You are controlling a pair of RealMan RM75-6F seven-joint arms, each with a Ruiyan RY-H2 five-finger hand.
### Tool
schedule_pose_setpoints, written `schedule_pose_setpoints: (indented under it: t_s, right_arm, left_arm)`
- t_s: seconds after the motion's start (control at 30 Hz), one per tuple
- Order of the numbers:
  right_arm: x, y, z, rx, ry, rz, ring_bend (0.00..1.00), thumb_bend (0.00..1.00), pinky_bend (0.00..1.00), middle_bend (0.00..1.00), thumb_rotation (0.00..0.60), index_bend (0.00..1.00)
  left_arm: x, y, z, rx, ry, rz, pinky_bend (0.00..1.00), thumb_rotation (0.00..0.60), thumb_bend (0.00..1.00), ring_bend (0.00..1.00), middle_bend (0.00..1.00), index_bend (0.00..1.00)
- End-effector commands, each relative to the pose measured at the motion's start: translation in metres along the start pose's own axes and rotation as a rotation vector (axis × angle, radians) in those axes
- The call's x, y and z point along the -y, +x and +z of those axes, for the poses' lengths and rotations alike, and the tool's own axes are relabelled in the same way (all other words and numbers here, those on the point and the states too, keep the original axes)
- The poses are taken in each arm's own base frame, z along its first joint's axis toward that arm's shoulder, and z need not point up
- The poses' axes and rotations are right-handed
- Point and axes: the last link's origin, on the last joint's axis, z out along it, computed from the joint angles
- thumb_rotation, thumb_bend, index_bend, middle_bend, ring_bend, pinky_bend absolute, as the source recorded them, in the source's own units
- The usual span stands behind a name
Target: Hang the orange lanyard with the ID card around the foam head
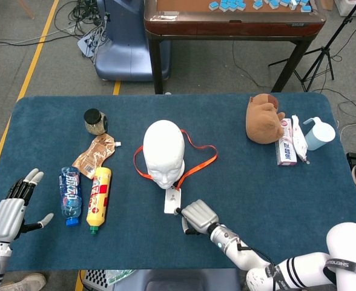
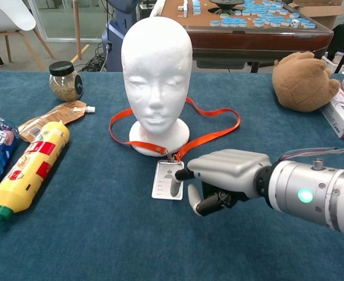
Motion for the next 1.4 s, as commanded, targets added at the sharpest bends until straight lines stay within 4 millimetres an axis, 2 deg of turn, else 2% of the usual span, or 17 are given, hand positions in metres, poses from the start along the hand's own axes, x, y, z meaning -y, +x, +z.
schedule_pose_setpoints:
  t_s: [0.03,0.17,0.3,0.43,0.73,0.93,1.1,1.4]
  right_arm:
    - [-0.004,0.004,0.009,-0.025,-0.022,-0.001,1.00,0.84,1.00,1.00,0.350,0.27]
    - [-0.006,0.002,0.022,-0.018,-0.049,-0.010,1.00,0.84,1.00,1.00,0.350,0.27]
    - [-0.004,-0.002,0.027,0.000,-0.049,-0.023,1.00,0.84,1.00,1.00,0.350,0.27]
    - [0.000,-0.007,0.021,0.024,-0.030,-0.039,1.00,0.84,1.00,1.00,0.350,0.27]
    - [0.017,-0.018,-0.009,0.085,0.055,-0.054,1.00,0.84,1.00,1.00,0.350,0.27]
    - [0.017,-0.011,-0.019,0.055,0.061,-0.038,1.00,0.84,1.00,1.00,0.350,0.27]
    - [0.007,0.001,-0.014,0.002,0.021,-0.025,1.00,0.84,1.00,1.00,0.350,0.27]
    - [-0.008,0.009,0.008,-0.059,-0.063,-0.032,1.00,0.84,1.00,1.00,0.350,0.27]
  left_arm:
    - [0.001,0.000,-0.001,0.000,0.003,0.000,0.03,0.600,0.19,0.00,0.00,0.00]
    - [0.002,0.001,-0.002,-0.001,0.008,-0.001,0.03,0.600,0.19,0.00,0.00,0.00]
    - [0.004,0.001,-0.004,-0.001,0.014,0.000,0.03,0.600,0.19,0.00,0.00,0.00]
    - [0.006,0.001,-0.006,0.002,0.020,-0.001,0.03,0.600,0.19,0.00,0.00,0.00]
    - [0.005,-0.004,-0.007,0.013,0.013,-0.009,0.03,0.600,0.19,0.00,0.00,0.00]
    - [0.005,-0.004,-0.008,0.011,0.016,-0.014,0.03,0.600,0.19,0.00,0.00,0.00]
    - [0.006,-0.004,-0.009,0.012,0.017,-0.015,0.03,0.600,0.19,0.00,0.00,0.00]
    - [0.006,-0.003,-0.011,0.011,0.019,-0.018,0.03,0.600,0.19,0.00,0.00,0.00]
